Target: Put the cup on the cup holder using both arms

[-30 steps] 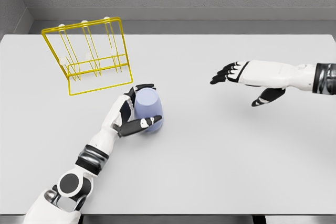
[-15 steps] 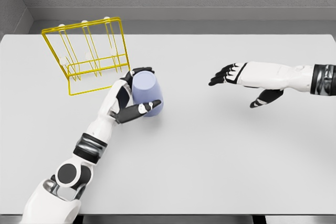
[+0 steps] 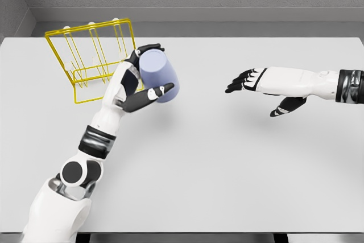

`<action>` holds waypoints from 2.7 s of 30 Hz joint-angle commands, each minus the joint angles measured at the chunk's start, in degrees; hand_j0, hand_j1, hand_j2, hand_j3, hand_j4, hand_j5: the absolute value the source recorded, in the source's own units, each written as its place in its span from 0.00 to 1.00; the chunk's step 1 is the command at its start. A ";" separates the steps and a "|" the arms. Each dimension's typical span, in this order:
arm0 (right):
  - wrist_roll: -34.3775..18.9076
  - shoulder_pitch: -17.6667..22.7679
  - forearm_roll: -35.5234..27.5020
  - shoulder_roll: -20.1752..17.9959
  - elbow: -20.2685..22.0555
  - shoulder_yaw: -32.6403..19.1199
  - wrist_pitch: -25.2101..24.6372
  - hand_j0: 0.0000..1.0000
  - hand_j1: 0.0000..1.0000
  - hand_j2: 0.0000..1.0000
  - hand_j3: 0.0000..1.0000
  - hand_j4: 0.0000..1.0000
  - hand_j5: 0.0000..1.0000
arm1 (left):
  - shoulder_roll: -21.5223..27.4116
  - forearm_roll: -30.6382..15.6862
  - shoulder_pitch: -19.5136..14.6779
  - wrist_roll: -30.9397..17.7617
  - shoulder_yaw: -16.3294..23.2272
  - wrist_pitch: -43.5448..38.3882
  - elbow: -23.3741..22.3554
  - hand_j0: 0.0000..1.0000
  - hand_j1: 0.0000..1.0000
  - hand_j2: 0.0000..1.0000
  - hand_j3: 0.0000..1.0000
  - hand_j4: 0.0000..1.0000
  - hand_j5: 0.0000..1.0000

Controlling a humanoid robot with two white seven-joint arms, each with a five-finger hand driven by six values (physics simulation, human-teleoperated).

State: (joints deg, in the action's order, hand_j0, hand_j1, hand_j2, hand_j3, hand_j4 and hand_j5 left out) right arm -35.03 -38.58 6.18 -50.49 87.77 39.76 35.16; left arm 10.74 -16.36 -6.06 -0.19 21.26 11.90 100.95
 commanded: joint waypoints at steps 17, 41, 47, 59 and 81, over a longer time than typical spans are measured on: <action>0.03 0.09 -0.29 -0.05 -0.06 0.23 -0.16 1.00 1.00 1.00 1.00 1.00 1.00 | -0.72 -0.16 -2.55 0.37 -5.70 -0.04 0.12 0.69 0.69 0.69 0.69 0.69 0.69; 0.03 0.09 -0.29 0.83 0.12 0.32 -0.16 1.00 1.00 1.00 1.00 1.00 1.00 | -0.11 -0.07 -6.59 0.37 -9.22 -7.06 -0.23 0.69 0.69 0.69 0.69 0.69 0.69; 0.03 0.00 -0.38 1.18 0.12 0.32 -0.16 1.00 1.00 1.00 1.00 1.00 1.00 | 0.07 0.10 -6.68 0.37 -10.19 -9.53 -0.41 0.69 0.69 0.69 0.69 0.69 0.69; 0.03 0.00 -0.29 1.62 0.29 0.41 -0.16 1.00 1.00 1.00 1.00 1.00 1.00 | 0.16 0.28 -7.21 0.28 -12.38 -11.20 -0.58 0.69 0.69 0.69 0.69 0.69 0.69; 0.03 0.26 -0.29 1.62 0.73 0.32 -0.16 1.00 1.00 1.00 1.00 1.00 1.00 | -0.37 0.46 -9.14 0.28 -12.91 -13.39 -1.72 0.69 0.69 0.69 0.69 0.69 0.69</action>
State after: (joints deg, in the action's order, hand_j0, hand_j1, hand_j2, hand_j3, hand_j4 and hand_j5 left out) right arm -35.03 -38.32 6.26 -48.83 88.40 40.11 35.16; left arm 10.46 -15.83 -15.21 0.07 8.35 -1.36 99.39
